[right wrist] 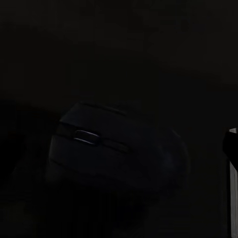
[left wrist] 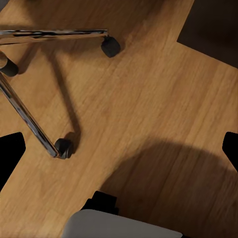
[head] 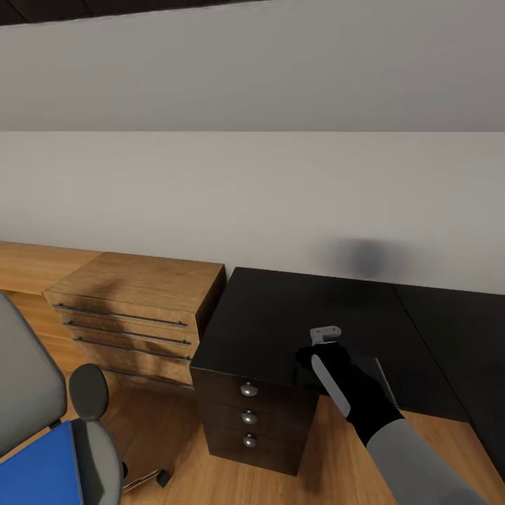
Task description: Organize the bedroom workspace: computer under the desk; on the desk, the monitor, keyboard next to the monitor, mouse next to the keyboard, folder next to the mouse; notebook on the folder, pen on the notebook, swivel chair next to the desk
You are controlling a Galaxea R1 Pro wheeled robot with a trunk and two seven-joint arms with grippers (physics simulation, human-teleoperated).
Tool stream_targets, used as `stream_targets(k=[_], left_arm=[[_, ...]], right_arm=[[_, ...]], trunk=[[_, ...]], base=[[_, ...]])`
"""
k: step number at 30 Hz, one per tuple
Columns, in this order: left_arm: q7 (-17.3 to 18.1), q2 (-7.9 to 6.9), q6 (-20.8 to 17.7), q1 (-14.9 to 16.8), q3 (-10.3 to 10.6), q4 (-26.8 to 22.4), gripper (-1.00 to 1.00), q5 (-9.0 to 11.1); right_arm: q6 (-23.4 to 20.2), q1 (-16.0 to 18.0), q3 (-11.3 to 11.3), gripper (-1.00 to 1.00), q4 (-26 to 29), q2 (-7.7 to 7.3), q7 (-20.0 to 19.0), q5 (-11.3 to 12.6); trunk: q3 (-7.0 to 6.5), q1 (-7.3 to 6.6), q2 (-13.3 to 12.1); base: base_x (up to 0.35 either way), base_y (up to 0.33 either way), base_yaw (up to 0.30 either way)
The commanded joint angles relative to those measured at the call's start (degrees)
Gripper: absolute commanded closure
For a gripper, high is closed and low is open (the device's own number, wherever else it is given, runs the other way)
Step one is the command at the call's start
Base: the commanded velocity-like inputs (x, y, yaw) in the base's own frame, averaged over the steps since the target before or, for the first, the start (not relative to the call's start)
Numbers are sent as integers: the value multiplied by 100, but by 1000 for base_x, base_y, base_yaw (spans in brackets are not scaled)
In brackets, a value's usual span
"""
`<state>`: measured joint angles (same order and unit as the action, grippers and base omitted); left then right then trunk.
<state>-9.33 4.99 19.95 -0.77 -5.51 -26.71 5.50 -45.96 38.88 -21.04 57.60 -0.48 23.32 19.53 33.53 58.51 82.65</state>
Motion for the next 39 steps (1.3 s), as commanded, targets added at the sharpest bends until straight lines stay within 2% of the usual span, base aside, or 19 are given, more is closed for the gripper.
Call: stream_targets(k=[1, 12, 20, 39], left_arm=[[10, 2, 11, -3, -2, -9, -100, 56], [10, 2, 14, -3, 5, -9, -100, 56], [10, 2, 14, -3, 6, -9, -100, 55], [10, 2, 9, -3, 6, -9, -100, 48]], right_arm=[[-12, 5, -20, -100, 5, -5, 55, 58], [-10, 5, -13, -100, 5, -5, 53, 51], [-10, 5, -12, -100, 5, -7, 50, 56], [-10, 5, -14, -100, -2, -12, 50, 59]], trunk=[[4, 0, 3], [4, 0, 3], [148, 176, 324], [148, 176, 324]], base=[[0, 0, 0], [0, 0, 0], [0, 0, 0], [0, 0, 0]])
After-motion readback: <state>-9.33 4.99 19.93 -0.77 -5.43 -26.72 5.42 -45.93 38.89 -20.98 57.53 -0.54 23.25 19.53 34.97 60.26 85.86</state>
